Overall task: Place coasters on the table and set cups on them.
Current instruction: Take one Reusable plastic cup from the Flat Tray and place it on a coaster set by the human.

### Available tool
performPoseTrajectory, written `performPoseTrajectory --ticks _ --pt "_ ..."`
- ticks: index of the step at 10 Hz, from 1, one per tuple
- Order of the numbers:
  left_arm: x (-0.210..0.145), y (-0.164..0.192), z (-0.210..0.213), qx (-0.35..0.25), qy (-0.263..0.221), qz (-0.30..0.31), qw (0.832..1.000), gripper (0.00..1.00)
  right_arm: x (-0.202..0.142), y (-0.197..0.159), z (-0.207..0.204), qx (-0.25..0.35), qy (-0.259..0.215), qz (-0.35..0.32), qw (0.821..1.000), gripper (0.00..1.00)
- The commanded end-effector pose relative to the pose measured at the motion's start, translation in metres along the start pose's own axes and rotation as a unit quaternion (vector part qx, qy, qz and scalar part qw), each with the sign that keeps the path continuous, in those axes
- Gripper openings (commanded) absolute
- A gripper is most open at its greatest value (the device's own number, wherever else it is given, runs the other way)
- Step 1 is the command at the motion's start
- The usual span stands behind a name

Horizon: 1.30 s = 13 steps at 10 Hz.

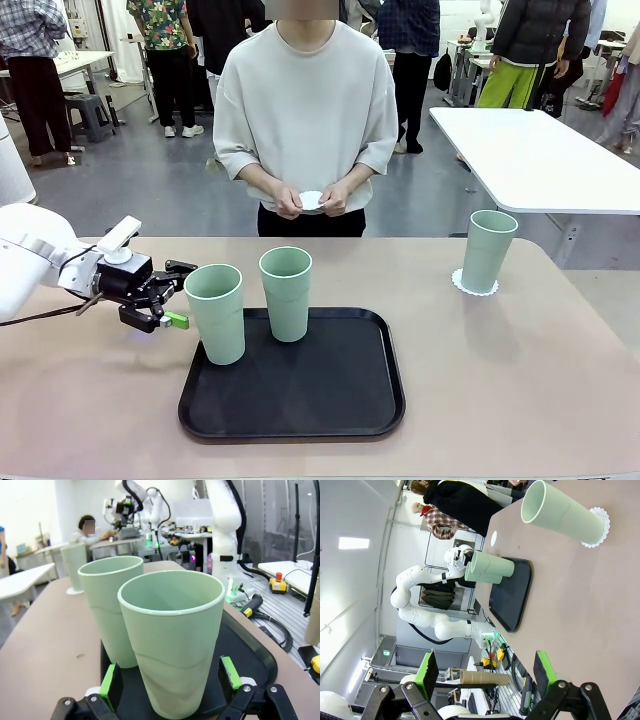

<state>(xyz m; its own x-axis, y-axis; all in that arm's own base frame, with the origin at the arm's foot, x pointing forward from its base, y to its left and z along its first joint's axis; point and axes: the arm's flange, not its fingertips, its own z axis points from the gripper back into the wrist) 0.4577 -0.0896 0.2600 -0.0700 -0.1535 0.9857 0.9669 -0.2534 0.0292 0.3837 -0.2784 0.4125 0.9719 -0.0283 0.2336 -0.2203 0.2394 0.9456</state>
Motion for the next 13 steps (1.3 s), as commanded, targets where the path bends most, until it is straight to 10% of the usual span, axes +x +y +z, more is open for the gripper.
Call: performPoseTrajectory --ticks 1,13 --pt "-0.001 0.002 -0.004 -0.021 -0.002 -0.014 1.000 1.00 -0.002 0.000 -0.002 -0.002 -0.002 -0.004 1.000 1.00" --pt "-0.010 0.010 -0.032 -0.075 -0.001 -0.028 0.997 1.00 -0.002 0.000 -0.002 -0.002 -0.002 -0.004 1.000 1.00"
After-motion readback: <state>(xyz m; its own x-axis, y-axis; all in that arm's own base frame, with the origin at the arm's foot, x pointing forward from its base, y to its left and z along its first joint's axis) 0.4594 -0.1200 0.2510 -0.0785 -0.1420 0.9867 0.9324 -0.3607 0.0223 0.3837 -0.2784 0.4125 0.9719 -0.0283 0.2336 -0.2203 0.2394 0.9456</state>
